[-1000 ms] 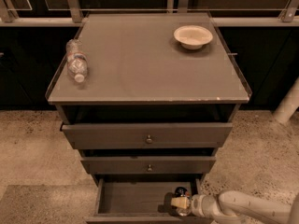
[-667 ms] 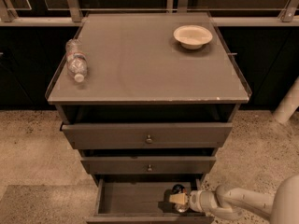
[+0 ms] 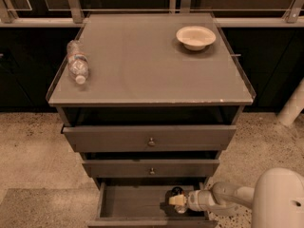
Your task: Place pepsi can into bottom drawer
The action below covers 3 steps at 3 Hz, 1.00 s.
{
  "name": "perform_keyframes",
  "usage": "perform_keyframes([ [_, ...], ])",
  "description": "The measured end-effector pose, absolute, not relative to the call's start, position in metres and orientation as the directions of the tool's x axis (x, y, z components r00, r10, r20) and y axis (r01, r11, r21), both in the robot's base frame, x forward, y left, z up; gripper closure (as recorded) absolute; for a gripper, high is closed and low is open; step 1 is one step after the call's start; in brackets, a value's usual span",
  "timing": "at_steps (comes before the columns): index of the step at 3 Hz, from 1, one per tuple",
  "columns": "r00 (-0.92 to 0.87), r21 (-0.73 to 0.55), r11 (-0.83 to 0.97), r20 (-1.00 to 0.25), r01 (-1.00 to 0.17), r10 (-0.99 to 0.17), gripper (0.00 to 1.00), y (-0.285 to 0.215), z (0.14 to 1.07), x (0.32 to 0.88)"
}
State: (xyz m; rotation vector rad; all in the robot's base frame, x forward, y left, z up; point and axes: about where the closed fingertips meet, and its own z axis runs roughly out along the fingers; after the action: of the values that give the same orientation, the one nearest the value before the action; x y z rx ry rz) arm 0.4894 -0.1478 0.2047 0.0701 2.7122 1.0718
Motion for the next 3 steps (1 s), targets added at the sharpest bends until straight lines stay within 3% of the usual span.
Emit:
perform_keyframes([
  [1,-0.978,0.668,0.743,-0.179,-0.04,0.107,1.0,-0.1445,0.194,0.494],
  [3,-0.978,0.667,0.744,-0.179,-0.041,0.106,0.59,-0.1442,0.1938,0.4942],
])
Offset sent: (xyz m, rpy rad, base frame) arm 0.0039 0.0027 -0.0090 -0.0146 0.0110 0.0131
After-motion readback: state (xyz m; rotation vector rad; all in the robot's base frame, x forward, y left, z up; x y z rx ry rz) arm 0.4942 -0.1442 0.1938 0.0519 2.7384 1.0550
